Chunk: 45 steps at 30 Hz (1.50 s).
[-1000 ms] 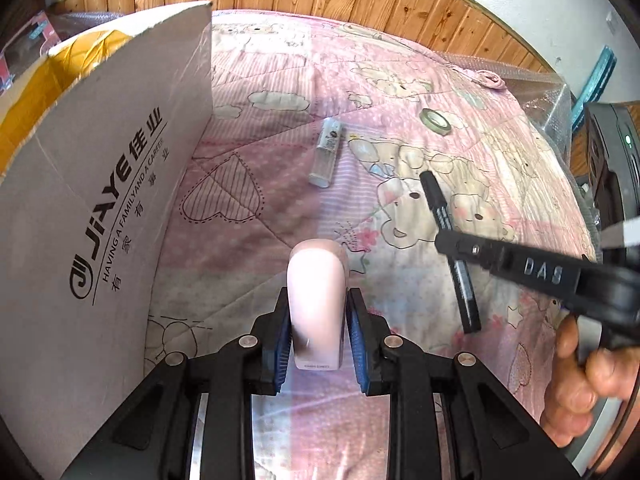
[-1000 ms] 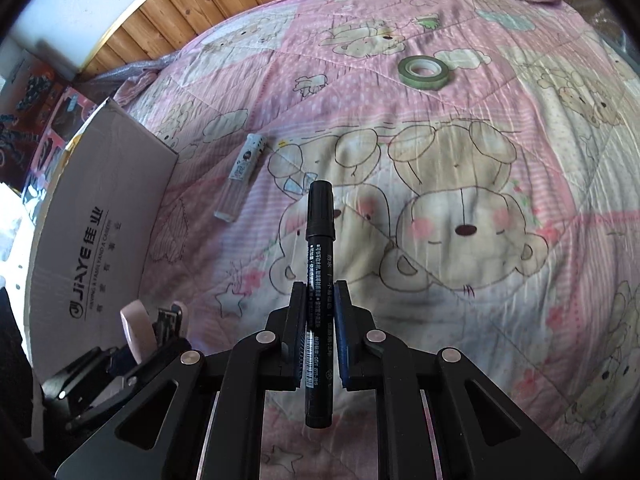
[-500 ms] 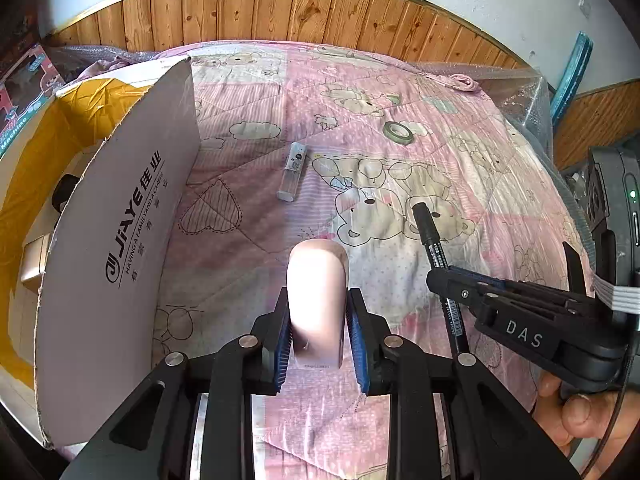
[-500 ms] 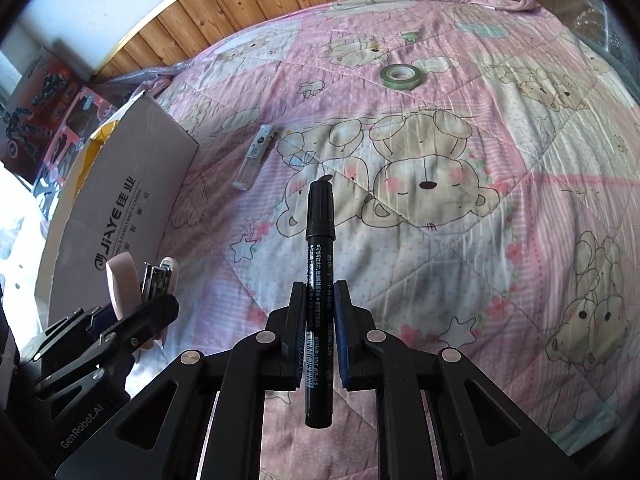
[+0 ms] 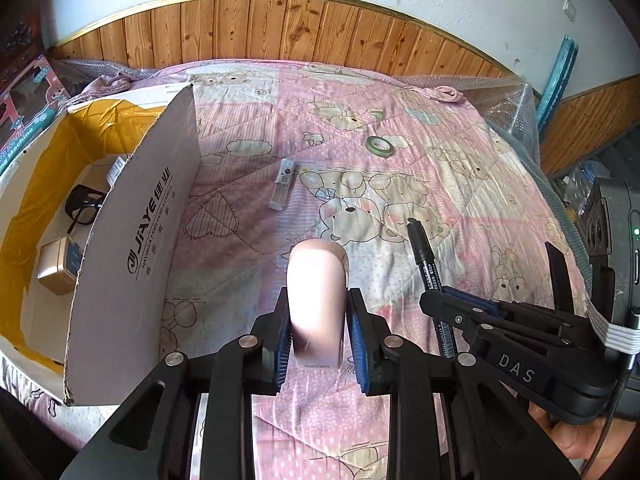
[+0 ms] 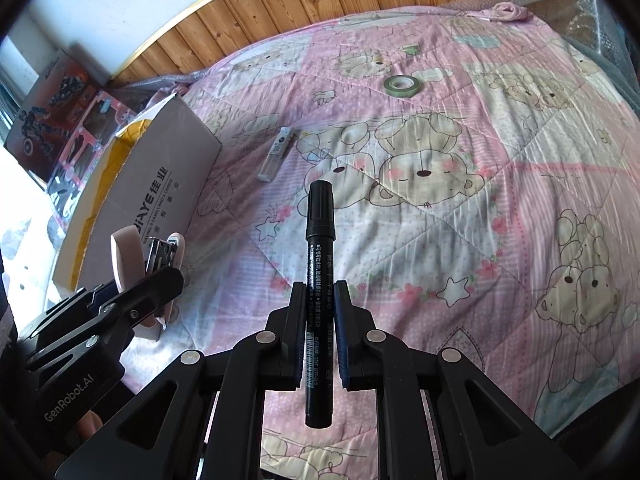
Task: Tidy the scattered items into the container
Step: 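Carry the stapler in the left tool and marker in the right tool toward the box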
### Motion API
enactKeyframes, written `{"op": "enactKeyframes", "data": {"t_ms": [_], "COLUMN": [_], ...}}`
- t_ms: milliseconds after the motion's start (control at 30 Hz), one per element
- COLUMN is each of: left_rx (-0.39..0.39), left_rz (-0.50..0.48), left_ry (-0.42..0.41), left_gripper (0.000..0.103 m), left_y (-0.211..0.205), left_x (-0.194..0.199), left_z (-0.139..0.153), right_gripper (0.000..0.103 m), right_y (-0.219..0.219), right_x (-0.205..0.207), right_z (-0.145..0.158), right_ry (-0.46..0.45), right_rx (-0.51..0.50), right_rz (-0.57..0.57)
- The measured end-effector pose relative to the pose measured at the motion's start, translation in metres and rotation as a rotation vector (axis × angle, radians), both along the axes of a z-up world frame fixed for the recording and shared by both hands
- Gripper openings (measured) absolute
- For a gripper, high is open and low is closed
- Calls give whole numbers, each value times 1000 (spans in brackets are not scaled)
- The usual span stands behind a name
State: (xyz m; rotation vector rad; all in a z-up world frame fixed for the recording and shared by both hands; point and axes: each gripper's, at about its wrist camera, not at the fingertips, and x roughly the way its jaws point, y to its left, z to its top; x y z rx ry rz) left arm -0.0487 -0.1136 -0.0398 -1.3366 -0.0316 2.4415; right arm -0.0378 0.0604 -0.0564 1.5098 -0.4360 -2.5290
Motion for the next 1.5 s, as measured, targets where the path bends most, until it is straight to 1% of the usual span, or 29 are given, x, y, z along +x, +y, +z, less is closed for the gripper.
{"op": "enactKeyframes", "data": {"t_ms": [400, 800, 1000, 1500], "left_rx": [10, 46, 74, 93], "left_rz": [0, 10, 37, 90], "left_ry": [35, 59, 60, 78], "left_gripper": [27, 27, 27, 27], "left_y": [-5, -17, -29, -51], "left_x": [16, 24, 22, 14], "left_z": [18, 34, 40, 49], "right_gripper": [13, 13, 13, 13], "right_y": [-12, -28, -34, -52], "right_x": [22, 32, 33, 25], "right_z": [18, 42, 50, 63], "right_ry": [45, 93, 105, 127], "right_rx": [-2, 0, 3, 11], "right_rz": [20, 49, 60, 99]}}
